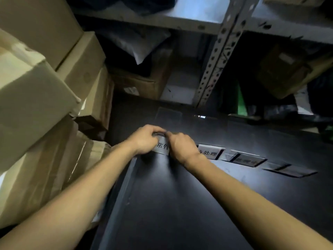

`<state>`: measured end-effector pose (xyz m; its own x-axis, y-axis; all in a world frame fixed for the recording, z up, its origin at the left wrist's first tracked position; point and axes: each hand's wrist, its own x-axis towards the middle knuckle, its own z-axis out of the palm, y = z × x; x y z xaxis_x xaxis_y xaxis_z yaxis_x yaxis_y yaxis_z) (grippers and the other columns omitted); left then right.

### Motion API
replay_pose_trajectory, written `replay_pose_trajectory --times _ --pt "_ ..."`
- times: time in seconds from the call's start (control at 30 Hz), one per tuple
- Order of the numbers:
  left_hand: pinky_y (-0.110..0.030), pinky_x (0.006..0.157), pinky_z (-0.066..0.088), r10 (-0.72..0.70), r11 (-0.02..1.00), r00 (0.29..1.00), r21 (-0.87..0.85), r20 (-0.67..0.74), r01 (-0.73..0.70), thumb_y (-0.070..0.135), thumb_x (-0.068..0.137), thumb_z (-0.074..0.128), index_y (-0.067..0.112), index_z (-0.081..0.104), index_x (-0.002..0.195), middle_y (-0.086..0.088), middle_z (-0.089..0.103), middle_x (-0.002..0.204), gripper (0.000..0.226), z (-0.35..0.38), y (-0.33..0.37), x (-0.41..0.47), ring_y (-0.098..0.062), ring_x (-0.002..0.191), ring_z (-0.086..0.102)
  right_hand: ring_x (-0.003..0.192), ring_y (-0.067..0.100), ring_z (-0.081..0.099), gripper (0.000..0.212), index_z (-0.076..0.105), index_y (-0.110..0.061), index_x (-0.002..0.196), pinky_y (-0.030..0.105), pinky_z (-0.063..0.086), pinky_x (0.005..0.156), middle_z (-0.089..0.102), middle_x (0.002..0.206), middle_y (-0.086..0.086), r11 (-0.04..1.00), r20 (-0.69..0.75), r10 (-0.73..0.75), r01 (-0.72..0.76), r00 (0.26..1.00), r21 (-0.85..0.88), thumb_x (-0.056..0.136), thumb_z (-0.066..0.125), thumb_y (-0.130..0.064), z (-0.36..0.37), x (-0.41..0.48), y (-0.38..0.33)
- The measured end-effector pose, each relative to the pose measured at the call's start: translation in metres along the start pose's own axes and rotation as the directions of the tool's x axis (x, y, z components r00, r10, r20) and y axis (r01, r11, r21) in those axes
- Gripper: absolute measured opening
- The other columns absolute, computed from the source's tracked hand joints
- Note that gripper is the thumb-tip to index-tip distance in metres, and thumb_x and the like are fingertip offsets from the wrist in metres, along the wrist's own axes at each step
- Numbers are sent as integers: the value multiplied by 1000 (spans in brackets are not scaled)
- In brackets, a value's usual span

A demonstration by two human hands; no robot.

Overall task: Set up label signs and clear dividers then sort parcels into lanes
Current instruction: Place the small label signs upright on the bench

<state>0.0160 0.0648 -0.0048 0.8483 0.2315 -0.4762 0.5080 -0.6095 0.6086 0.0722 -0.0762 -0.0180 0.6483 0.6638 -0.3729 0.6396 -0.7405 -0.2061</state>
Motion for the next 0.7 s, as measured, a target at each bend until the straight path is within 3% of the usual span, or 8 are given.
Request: replay_pose_trajectory --times 0.1,0.3,0.53,0.7 --pt "-27 107 41 16 995 999 93 27 -19 7 85 51 31 60 132 2 62 134 54 -4 3 2 -19 124 56 112 42 60 45 47 -20 141 43 50 87 63 120 19 1000 -21 0 0 1000 -1 97 44 -10 -9 0 2" --pt "-36 105 45 77 997 992 32 -103 -74 7 86 57 30 63 125 1 66 125 47 -21 15 -16 -20 117 60 104 42 62 35 62 -24 122 42 53 84 69 111 16 992 -118 0 15 993 128 90 52 -14 -53 -26 6" --pt "-38 101 47 204 975 940 -32 -275 -221 10 89 62 26 62 124 0 68 118 39 -39 78 -60 -21 112 61 109 19 66 29 70 -25 117 38 51 96 73 114 -2 939 -188 3 62 982 337 90 64 -17 -126 -91 34" --pt "-41 102 43 375 916 906 231 -195 -329 19 91 61 22 61 120 -2 68 118 30 -36 145 -117 -24 115 60 100 17 68 29 72 -23 114 36 54 90 75 108 0 951 -222 3 66 975 301 86 66 -18 -164 -168 59"
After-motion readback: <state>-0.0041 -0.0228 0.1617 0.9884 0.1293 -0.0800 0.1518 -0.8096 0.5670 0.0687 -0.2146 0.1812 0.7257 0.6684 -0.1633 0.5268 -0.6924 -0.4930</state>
